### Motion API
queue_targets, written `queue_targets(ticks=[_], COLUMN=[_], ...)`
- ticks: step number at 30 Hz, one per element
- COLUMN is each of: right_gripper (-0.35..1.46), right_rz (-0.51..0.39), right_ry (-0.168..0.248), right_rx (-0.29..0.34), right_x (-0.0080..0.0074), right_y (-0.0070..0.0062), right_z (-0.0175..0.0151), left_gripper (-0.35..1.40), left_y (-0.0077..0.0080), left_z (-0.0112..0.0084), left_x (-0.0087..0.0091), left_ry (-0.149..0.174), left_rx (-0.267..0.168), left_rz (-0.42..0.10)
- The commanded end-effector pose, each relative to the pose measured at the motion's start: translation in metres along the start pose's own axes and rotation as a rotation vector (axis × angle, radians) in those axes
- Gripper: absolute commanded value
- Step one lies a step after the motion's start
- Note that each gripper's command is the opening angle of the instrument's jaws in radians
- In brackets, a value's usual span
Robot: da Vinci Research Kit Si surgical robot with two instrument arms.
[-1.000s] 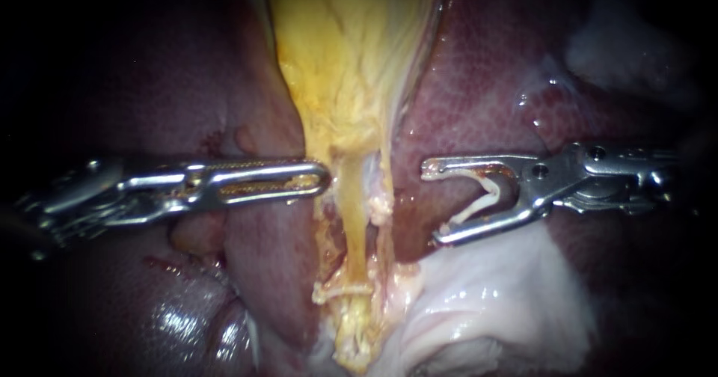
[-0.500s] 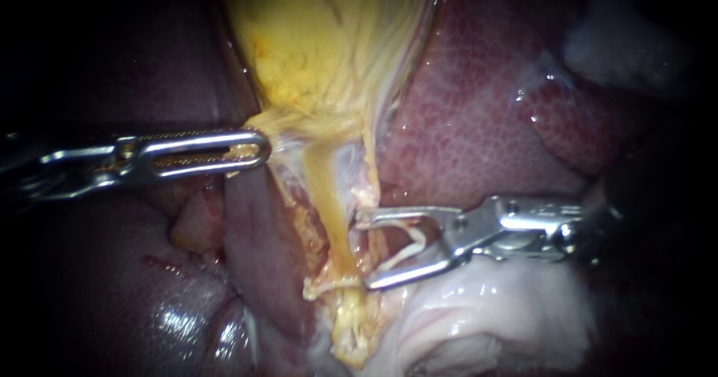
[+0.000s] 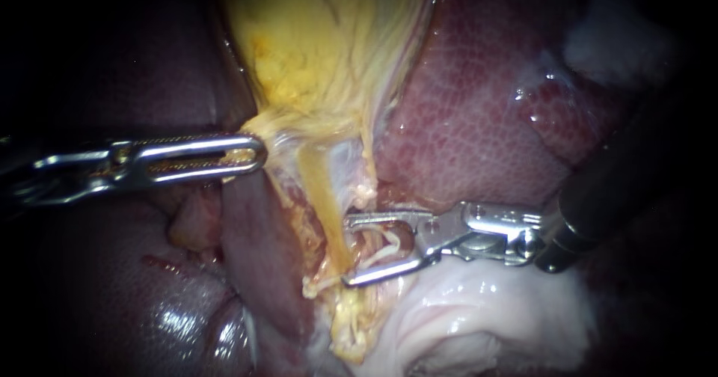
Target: Clipping second clip left tube
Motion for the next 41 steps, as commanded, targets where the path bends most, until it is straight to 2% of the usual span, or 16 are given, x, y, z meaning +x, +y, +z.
queue_targets(ticks=[1, 9, 12, 16, 19, 20, 21, 22, 23, 24, 41], right_gripper=[0.6, 0.58, 0.57, 0.56, 0.56, 0.51, 0.38, 0.16, -0.05, -0.33, -0.35], right_rz=[0.007, 0.056, 0.055, 0.057, 0.059, 0.058, 0.064, 0.081, 0.1, 0.101, 0.101], right_ry=[-0.004, 0.031, 0.026, 0.025, 0.009, 0.007, 0.007, -0.005, -0.043, -0.056, -0.061], right_rx=[0.008, 0.161, 0.184, 0.19, 0.18, 0.176, 0.175, 0.199, 0.218, 0.198, 0.198], right_x=[0.0, 0.0009, 0.0011, 0.0003, -0.0005, -0.0006, -0.0007, -0.0008, -0.0007, -0.0005, -0.0006], right_y=[-0.0002, -0.0032, -0.0039, -0.0037, -0.0031, -0.0029, -0.0028, -0.0028, -0.0028, -0.0027, -0.0023], right_z=[0.0003, 0.0026, 0.0033, 0.0045, 0.0053, 0.0053, 0.0051, 0.0047, 0.0041, 0.004, 0.0036], left_gripper=[-0.35, -0.35, -0.35, -0.35, -0.35, -0.35, -0.35, -0.35, -0.35, -0.35, -0.35], left_y=[0.0001, 0.0007, 0.0009, 0.0007, 0.0006, 0.0006, 0.0006, 0.0006, 0.0006, 0.0006, 0.0006], left_z=[0.0001, 0.0002, 0.0002, 0.0005, 0.0005, 0.0005, 0.0005, 0.0005, 0.0004, 0.0004, 0.0004], left_x=[0.0, 0.0, -0.0001, -0.0001, 0.0, 0.0, 0.0, 0.0, 0.0, 0.0, 0.0], left_ry=[0.0, 0.001, 0.001, 0.0, -0.001, -0.001, -0.001, -0.001, -0.001, -0.001, -0.001], left_rx=[-0.001, 0.0, 0.0, -0.002, -0.002, -0.002, -0.002, -0.002, -0.002, -0.002, -0.002], left_rz=[0.0, 0.0, 0.0, 0.0, 0.0, 0.0, 0.0, 0.0, 0.0, 0.0, 0.0])
